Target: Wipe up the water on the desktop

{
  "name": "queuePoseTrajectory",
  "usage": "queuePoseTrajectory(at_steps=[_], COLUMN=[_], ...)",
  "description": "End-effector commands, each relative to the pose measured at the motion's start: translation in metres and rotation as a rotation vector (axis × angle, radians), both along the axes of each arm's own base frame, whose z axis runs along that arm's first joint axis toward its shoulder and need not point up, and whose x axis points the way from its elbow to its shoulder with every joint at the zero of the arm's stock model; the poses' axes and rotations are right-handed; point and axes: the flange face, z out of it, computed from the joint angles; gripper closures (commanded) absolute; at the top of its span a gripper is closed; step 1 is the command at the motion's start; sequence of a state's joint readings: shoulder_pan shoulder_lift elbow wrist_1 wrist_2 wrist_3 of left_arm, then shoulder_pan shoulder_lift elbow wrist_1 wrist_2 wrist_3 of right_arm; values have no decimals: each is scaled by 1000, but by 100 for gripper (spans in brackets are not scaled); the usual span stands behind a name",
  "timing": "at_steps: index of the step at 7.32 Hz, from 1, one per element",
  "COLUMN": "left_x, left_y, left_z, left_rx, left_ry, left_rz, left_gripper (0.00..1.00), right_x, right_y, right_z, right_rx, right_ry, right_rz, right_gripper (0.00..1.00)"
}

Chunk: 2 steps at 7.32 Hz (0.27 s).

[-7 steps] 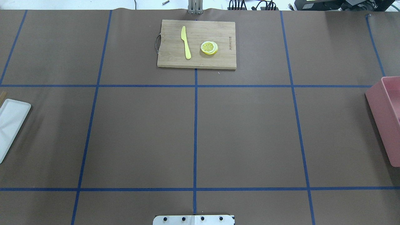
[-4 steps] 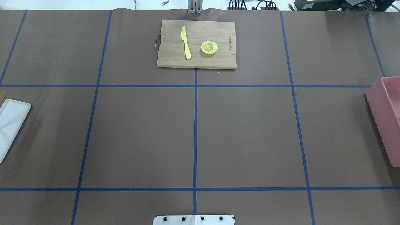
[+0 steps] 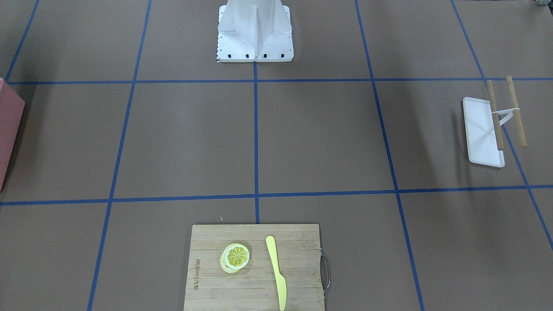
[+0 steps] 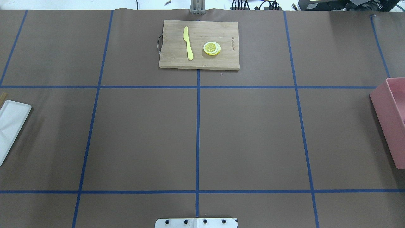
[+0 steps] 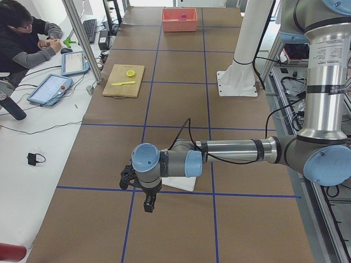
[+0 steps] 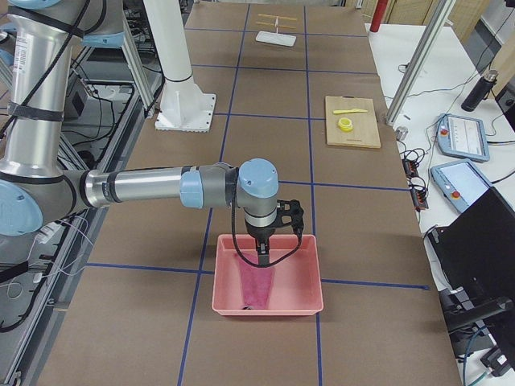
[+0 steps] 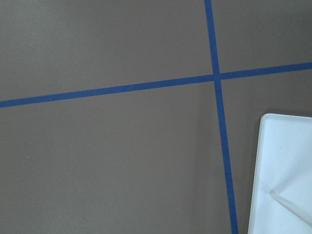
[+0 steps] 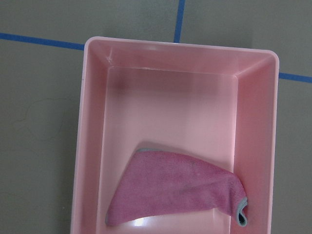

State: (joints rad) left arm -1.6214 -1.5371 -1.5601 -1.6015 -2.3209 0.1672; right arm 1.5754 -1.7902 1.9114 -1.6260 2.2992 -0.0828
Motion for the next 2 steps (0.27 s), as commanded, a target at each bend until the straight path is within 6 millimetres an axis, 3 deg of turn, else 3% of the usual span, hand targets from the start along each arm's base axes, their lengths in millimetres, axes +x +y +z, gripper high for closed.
queuePoseTrajectory(at_steps=[1,2], left_x=[0,0], left_y=[0,0], left_z=[0,1], left_rx=[0,-2], left_ry=[0,0], left_rz=[0,0], left_gripper=[2,2], right_x=[0,0], right_y=[0,0], right_z=[0,0], right_rx=[0,0], right_ry=[1,1], right_rz=[0,0], right_gripper=[0,0])
